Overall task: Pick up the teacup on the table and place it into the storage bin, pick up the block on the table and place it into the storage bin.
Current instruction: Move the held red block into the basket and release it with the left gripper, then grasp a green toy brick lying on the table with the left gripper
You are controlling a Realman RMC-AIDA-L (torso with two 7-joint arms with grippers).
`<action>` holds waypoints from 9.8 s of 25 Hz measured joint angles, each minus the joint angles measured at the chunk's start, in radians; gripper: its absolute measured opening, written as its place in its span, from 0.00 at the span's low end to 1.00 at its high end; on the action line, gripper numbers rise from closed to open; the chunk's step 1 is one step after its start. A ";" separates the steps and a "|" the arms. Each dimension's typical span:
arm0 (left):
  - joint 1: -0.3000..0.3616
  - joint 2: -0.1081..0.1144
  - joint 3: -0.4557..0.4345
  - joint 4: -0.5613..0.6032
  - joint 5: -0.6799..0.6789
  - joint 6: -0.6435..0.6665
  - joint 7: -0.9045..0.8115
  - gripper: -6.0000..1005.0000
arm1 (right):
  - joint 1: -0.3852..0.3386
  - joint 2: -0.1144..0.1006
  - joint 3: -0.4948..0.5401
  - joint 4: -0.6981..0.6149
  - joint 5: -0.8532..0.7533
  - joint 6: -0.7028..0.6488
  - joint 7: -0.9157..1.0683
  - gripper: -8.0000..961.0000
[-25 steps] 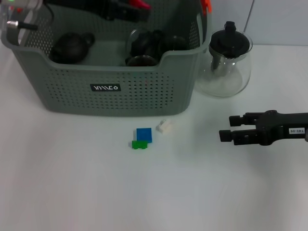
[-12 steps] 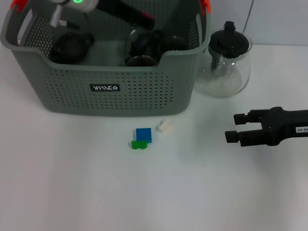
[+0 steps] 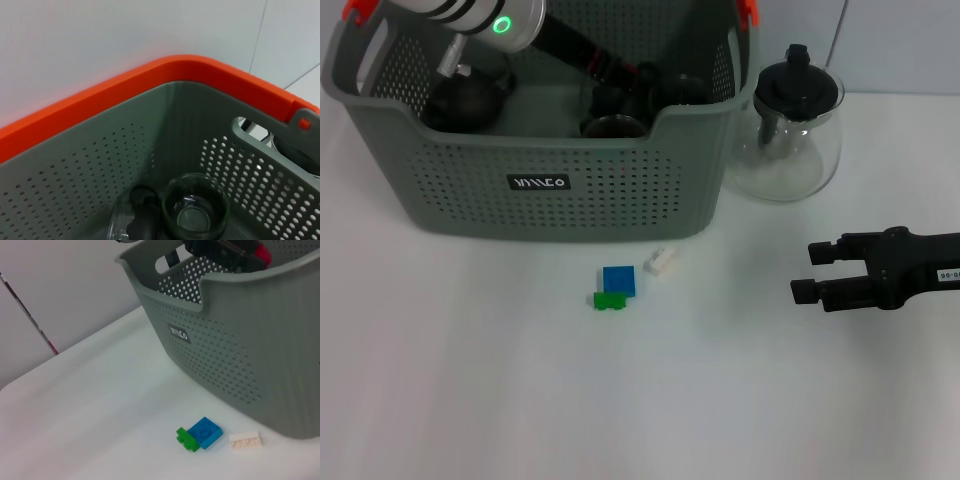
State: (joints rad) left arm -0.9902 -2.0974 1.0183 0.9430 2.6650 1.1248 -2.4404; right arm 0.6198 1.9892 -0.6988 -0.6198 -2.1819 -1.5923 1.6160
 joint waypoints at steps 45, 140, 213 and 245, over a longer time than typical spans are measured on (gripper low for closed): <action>0.203 -0.072 0.239 0.272 -0.125 0.527 -0.455 0.71 | 0.013 -0.016 -0.036 -0.053 0.001 -0.047 -0.056 0.87; 0.150 -0.076 0.562 0.079 0.138 0.263 0.264 0.71 | 0.054 0.008 -0.044 -0.043 -0.031 0.014 -0.021 0.87; 0.044 -0.082 0.643 -0.092 0.061 0.169 0.178 0.70 | 0.041 0.006 -0.042 -0.043 -0.030 0.015 -0.043 0.87; 0.036 -0.078 0.641 -0.121 0.077 0.126 0.149 0.26 | 0.040 0.006 -0.034 -0.043 -0.030 0.015 -0.047 0.87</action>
State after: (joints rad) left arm -0.9547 -2.1756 1.6598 0.8221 2.7423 1.2508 -2.2914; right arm 0.6596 1.9957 -0.7330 -0.6628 -2.2120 -1.5774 1.5692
